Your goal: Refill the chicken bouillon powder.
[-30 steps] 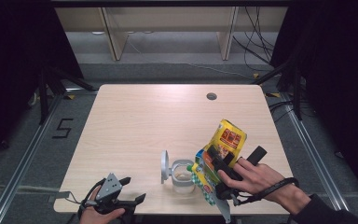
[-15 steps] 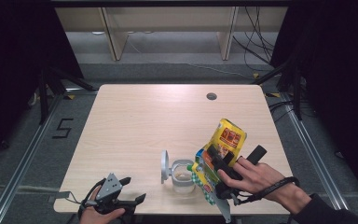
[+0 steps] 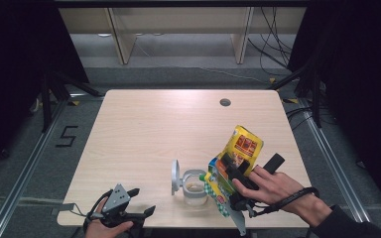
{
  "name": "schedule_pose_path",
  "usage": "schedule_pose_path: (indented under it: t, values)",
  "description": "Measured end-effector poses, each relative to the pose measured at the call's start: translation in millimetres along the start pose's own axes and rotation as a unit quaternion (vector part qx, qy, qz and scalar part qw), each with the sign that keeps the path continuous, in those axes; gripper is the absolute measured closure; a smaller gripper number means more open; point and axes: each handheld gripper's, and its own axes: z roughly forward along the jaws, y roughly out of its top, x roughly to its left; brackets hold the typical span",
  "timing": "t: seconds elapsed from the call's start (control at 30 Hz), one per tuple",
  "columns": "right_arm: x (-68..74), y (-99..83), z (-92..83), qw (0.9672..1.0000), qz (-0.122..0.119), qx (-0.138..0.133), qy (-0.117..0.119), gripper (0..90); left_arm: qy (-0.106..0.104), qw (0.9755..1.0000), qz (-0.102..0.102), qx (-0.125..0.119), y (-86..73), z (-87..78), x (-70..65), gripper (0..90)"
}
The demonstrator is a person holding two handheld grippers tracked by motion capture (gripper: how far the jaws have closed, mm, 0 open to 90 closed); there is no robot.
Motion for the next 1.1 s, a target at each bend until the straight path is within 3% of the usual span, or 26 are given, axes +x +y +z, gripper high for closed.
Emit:
schedule_pose_path:
  t: [0.23,0.33,0.5,0.53,0.63,0.67,0.73,0.83,0.97,1.03,1.1]
  values:
    - [-0.6,-1.5,0.9,0.9999,0.011,0.001,0.010,55.0,-0.004,0.9999,-0.006,-0.007,-0.2,0.7,-0.6,18.7]
    - [-1.1,-1.6,1.5,0.9999,-0.001,0.001,0.010,55.0,-0.004,0.9999,-0.007,-0.008,-0.1,0.6,-0.4,18.7]
    - [-0.3,-0.8,1.7,0.9998,0.009,0.002,0.019,55.0,-0.004,0.9999,-0.006,-0.008,-0.1,0.7,-0.7,18.8]
    - [1.0,-0.2,1.8,0.9997,0.012,0.000,0.020,55.0,-0.003,0.9998,-0.017,-0.007,-0.5,0.7,-2.1,18.7]
    - [-0.5,1.1,1.9,0.9999,0.003,-0.004,0.015,55.0,-0.002,1.0000,0.001,-0.002,0.1,-0.6,0.6,18.7]
    - [1.5,1.3,1.5,0.9998,0.014,0.000,0.014,55.0,-0.002,1.0000,0.000,-0.003,0.0,-0.4,0.4,18.7]
    - [-1.0,0.8,2.2,0.9999,0.000,-0.003,0.014,54.9,-0.003,1.0000,-0.005,-0.007,0.0,0.2,-0.5,18.7]
    - [-1.2,-0.2,2.1,0.9999,0.009,0.000,0.015,55.0,-0.003,1.0000,0.001,-0.001,0.3,-0.8,0.7,18.7]
    - [-0.9,-0.2,2.3,0.9995,0.022,-0.003,0.021,55.0,-0.003,1.0000,-0.005,-0.007,0.1,-0.1,-0.5,18.7]
    - [-2.6,0.2,2.6,0.9997,0.004,-0.004,0.022,55.0,-0.003,1.0000,-0.005,-0.006,0.1,-0.2,-0.3,18.7]
    - [-2.6,0.6,2.4,0.9997,0.008,-0.005,0.023,55.0,-0.003,1.0000,-0.003,-0.005,0.1,-0.3,0.0,18.7]
